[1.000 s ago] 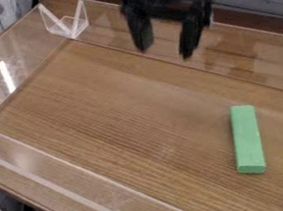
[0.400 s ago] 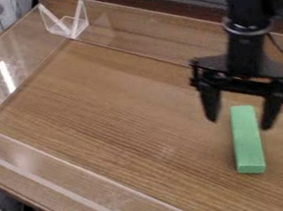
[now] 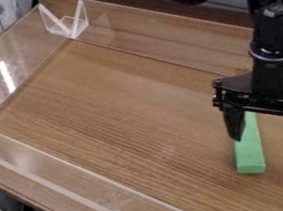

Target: Put the green block in the brown bowl

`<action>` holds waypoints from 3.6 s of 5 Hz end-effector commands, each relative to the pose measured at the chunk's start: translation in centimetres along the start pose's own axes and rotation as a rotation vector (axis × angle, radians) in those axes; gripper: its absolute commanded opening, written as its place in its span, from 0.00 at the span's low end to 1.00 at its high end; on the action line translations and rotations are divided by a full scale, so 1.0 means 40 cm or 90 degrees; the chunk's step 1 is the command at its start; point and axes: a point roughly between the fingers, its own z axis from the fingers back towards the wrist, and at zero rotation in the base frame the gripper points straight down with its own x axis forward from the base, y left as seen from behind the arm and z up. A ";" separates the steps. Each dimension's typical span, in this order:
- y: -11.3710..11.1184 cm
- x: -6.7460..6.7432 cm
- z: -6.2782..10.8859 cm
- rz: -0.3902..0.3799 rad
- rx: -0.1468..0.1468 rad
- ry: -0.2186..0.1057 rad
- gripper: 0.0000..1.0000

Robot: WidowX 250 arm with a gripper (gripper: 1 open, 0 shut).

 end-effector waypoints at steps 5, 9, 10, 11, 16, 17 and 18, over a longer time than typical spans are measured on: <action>0.022 0.052 -0.042 0.061 -0.040 -0.024 1.00; 0.026 0.053 -0.065 0.061 -0.044 -0.013 1.00; 0.027 0.053 -0.070 0.062 -0.044 -0.010 1.00; 0.028 0.052 -0.074 0.062 -0.045 -0.007 0.00; 0.024 0.027 -0.011 0.025 -0.047 0.016 0.00; 0.028 0.023 0.004 0.020 -0.050 0.018 0.00; 0.031 0.021 0.018 0.017 -0.054 0.018 0.00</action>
